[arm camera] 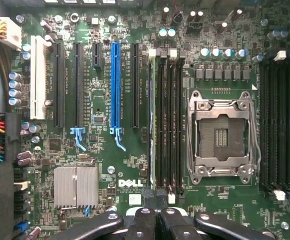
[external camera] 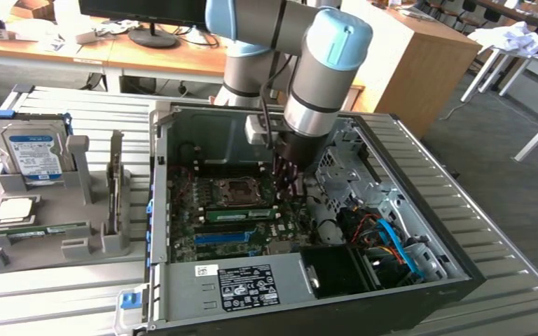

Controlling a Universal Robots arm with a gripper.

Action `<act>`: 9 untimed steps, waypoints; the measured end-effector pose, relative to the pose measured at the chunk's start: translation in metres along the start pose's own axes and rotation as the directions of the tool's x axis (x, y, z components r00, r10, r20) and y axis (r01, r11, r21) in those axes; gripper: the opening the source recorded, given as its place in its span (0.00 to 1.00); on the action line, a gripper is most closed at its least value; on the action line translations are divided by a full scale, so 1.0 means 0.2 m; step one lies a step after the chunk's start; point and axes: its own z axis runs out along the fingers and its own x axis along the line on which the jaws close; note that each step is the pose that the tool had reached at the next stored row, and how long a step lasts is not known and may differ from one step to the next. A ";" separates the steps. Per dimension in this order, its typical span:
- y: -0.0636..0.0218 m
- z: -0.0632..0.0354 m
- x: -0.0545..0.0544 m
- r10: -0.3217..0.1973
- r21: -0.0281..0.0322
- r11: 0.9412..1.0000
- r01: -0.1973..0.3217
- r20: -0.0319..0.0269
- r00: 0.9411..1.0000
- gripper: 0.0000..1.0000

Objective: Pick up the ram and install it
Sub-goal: 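Press down the ram until it locks into place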

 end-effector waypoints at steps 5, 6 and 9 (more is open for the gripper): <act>0.001 0.032 0.00 0.000 0.000 1.000 0.000 -0.002 1.000 0.10; 0.002 0.038 0.00 0.000 0.000 1.000 0.000 -0.002 1.000 0.10; 0.003 0.056 0.01 0.000 0.000 1.000 0.000 -0.003 1.000 0.10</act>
